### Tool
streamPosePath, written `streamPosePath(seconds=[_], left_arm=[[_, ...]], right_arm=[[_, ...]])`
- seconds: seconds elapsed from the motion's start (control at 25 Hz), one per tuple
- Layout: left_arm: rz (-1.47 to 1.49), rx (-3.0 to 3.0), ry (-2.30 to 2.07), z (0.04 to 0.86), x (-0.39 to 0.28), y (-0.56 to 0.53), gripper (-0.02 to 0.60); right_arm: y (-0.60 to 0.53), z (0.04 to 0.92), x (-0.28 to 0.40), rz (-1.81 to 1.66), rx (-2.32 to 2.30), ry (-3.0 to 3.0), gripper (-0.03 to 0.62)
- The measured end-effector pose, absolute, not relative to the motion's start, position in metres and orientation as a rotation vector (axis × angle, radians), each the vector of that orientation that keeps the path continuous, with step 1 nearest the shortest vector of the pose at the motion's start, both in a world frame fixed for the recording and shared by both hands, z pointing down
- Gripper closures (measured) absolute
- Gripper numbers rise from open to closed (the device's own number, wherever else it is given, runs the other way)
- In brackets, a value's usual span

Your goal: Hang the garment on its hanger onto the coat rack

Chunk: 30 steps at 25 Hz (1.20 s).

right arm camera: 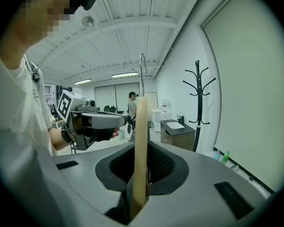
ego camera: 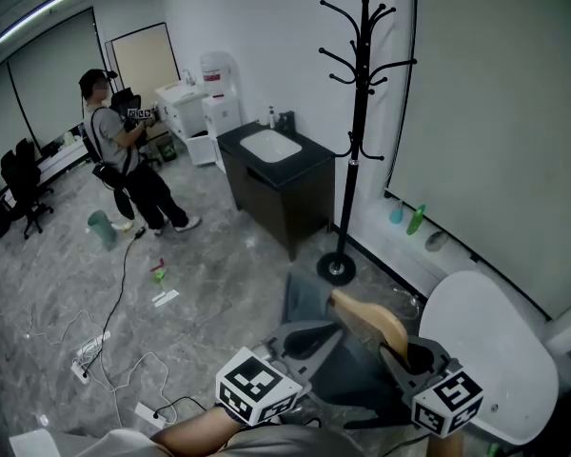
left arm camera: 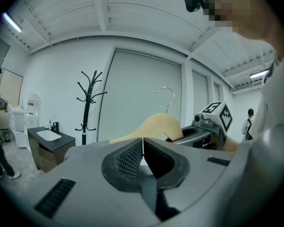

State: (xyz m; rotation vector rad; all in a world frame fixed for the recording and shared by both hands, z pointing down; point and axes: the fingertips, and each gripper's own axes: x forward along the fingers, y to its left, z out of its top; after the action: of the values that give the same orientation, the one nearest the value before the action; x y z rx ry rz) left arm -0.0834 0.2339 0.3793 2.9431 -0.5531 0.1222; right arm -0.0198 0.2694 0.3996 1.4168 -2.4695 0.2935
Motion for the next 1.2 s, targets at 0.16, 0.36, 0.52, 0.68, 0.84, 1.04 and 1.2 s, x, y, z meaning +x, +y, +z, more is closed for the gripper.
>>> streamPosePath(seconds=[0.16,0.36,0.52,0.68,0.84,1.04,1.2], left_arm=[[0.115,2.94,-0.59,0.379,-0.068,0.231,0.568],[0.12,2.944,-0.608,0.38,-0.051,0.227,0.568],[0.12,2.944,-0.614,0.38,-0.039,0.214,0.568],[0.112,2.942,-0.608,0.384,-0.031,0.195,0.568],[0.098,2.943,-0.586,0.388,-0.018,0.162,0.568],[0.085,2.948,-0.557,0.385,0.0,0.1,0.568],[0.088,2.953,-0.527,0.383,0.009,0.043,0.568]], right_arm=[[0.265,0.399,-0.005,0.277,1.388,-2.485,0.536],[0.258,0.399,0.008,0.259,1.366,-2.497,0.536],[0.242,0.397,0.021,0.252,1.363,-2.498,0.536],[0.223,0.398,0.029,0.247,1.363,-2.497,0.536],[0.191,0.4,0.043,0.254,1.375,-2.488,0.536],[0.135,0.399,0.06,0.261,1.39,-2.474,0.536],[0.08,0.399,0.068,0.269,1.399,-2.472,0.536]])
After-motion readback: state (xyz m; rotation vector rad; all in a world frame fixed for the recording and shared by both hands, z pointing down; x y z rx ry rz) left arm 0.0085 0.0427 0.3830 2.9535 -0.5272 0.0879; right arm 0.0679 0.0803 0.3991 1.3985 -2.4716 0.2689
